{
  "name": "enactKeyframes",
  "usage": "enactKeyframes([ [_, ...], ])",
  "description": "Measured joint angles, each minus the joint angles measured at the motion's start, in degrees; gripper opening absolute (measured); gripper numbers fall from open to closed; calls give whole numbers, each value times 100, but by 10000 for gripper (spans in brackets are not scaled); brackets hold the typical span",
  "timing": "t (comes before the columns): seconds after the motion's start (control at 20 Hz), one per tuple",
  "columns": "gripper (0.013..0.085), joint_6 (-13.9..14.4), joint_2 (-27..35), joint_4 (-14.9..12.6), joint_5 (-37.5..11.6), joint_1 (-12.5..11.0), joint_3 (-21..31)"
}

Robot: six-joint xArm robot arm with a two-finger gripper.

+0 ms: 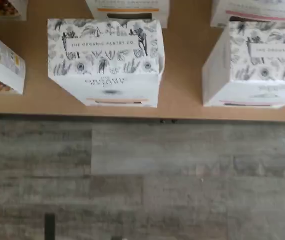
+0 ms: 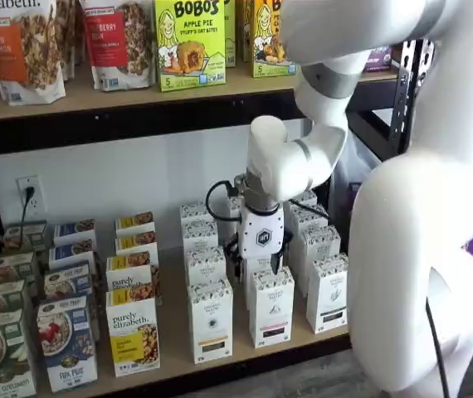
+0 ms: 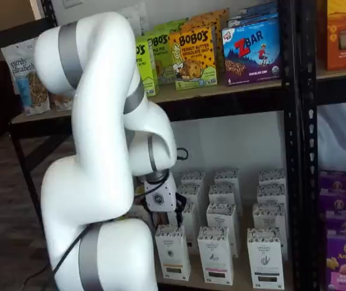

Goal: Pick up the white box with a yellow strip in the middle, on the bottom shelf, the fourth box from the left

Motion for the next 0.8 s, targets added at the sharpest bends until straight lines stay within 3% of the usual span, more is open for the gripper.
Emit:
enactKeyframes([
  [0.25, 850, -149, 627, 206, -315, 51, -369],
  [0.45, 850, 143, 1122, -41, -424, 109, -733],
  [0.8, 850, 247, 1766, -37, -660, 222, -1227],
])
